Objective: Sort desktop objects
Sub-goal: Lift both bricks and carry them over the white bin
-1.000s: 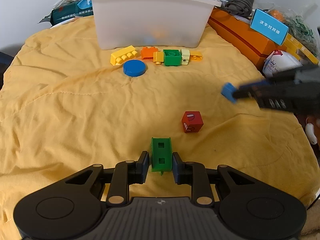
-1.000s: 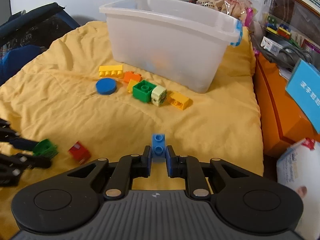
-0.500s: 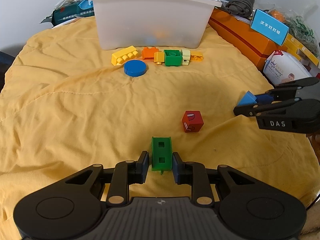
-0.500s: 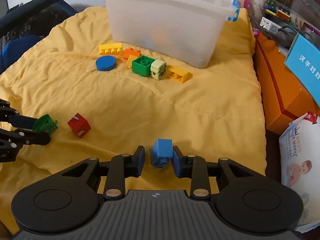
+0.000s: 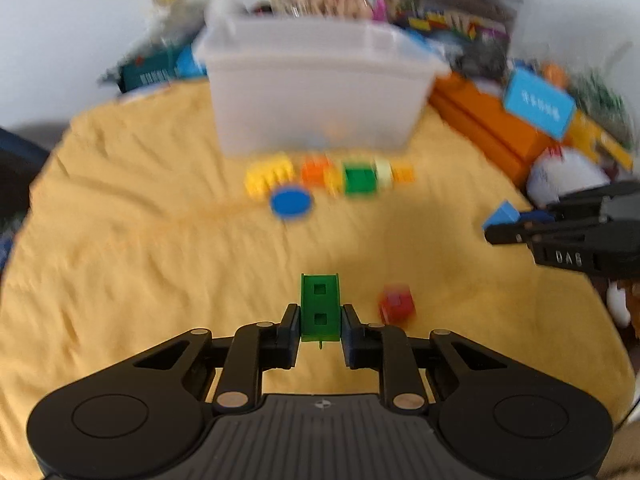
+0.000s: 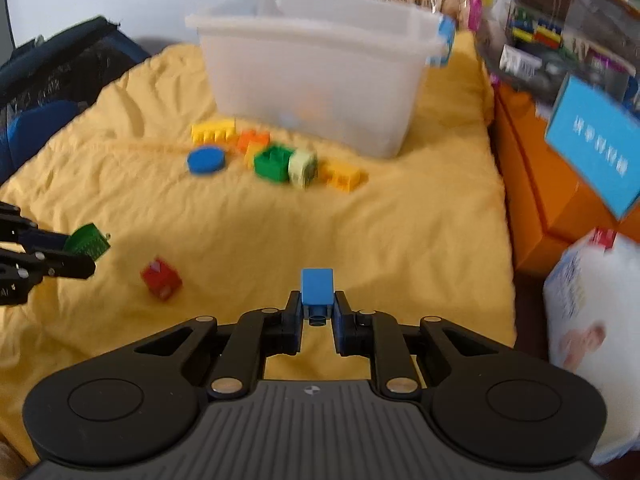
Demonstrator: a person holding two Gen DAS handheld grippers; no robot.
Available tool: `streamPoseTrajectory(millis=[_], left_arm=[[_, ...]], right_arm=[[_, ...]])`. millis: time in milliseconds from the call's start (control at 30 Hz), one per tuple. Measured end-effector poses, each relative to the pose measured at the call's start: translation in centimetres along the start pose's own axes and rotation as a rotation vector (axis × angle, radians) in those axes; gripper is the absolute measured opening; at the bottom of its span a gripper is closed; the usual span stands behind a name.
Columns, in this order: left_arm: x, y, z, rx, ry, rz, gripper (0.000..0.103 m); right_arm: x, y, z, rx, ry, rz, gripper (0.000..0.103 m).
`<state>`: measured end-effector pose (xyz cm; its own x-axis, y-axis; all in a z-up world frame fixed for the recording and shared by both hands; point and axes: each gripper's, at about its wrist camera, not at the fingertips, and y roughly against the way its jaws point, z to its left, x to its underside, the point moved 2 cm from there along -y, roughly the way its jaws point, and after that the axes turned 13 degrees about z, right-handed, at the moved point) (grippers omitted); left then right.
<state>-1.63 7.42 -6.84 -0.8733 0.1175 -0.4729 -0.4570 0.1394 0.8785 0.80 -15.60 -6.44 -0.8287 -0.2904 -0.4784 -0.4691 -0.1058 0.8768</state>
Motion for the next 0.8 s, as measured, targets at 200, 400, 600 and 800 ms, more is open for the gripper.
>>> streamPoseTrajectory(millis=[200, 400, 600, 800], left_arm=[[-6.7, 2.7, 1.5, 0.004, 0.015, -0.151, 0.024], [-14.2, 4.1, 1.6, -0.025, -0.036, -0.257, 0.024], [-20.5, 1.4, 1.9, -0.042, -0.035, -0.251, 0.024], [-23.4, -3.5, 2.8, -0.046, -0.034, -0.143, 0.025]], right_arm=[[-4.5, 2.1, -0.7, 0.041, 0.021, -0.13, 0.017], [-9.7, 3.6, -1.8, 0.035, 0.003, -0.232, 0.017], [-16.9, 3.0, -3.8, 0.024, -0.083, -0.293, 0.017], [-20.0, -0.8, -4.7, 0.055, -0.117, -0.212, 0.017]])
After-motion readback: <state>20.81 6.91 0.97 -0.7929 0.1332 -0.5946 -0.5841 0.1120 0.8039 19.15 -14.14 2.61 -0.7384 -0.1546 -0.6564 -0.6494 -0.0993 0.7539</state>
